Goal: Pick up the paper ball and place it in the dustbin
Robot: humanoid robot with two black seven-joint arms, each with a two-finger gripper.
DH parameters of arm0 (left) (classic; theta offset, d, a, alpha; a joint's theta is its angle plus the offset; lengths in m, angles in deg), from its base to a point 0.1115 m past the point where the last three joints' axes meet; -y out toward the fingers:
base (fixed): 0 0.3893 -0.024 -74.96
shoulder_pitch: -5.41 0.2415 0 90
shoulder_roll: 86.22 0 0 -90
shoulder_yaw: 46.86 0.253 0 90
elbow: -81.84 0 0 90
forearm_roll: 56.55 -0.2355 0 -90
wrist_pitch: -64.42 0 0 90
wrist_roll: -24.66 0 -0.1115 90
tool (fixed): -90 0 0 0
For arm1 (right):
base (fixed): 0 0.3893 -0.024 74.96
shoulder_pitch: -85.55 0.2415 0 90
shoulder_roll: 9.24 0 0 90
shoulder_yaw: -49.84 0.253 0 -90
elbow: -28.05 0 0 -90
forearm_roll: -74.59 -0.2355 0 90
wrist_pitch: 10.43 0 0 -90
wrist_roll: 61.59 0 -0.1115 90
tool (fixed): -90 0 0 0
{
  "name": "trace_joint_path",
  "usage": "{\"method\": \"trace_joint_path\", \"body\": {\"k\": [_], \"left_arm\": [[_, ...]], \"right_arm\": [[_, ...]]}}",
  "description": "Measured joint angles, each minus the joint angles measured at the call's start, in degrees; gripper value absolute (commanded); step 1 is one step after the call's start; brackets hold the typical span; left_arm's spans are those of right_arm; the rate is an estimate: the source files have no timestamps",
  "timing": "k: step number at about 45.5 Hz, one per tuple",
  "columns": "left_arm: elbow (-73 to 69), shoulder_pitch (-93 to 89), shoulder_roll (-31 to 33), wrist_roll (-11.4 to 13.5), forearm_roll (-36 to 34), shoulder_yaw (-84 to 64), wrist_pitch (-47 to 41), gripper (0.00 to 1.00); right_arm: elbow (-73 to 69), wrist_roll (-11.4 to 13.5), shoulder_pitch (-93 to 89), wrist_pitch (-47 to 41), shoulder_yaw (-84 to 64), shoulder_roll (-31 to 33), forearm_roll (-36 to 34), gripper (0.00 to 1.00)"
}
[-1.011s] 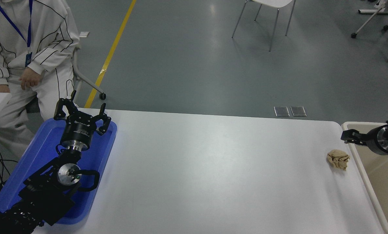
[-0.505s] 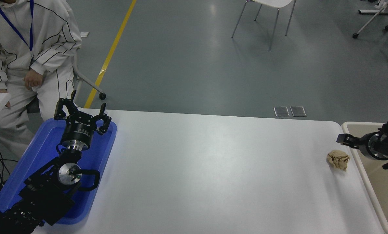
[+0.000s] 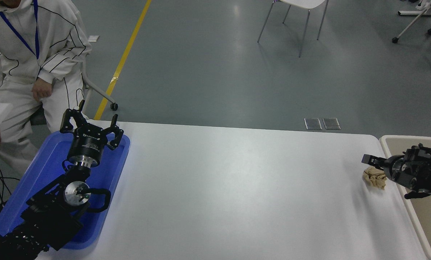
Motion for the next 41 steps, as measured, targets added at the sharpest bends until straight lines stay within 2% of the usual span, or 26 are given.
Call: {"method": "trace_joint_path", "body": {"k": [24,36,41], "left_arm": [[0.0,0.0,0.01,0.0,0.0,0.0,0.0,1.0],[0.0,0.0,0.01,0.0,0.0,0.0,0.0,1.0],[0.0,0.0,0.02,0.0,0.0,0.0,0.0,1.0]], "right_arm": [[5.91,0.01,-5.57,1.57,2.3,-2.9,0.0,0.99],[6.58,0.0,-6.66,2.27,3.5,-3.25,-0.05,0.84],[6.71,0.0,-7.12,2.58,4.34,-3.29,-0.05,0.64]]}}
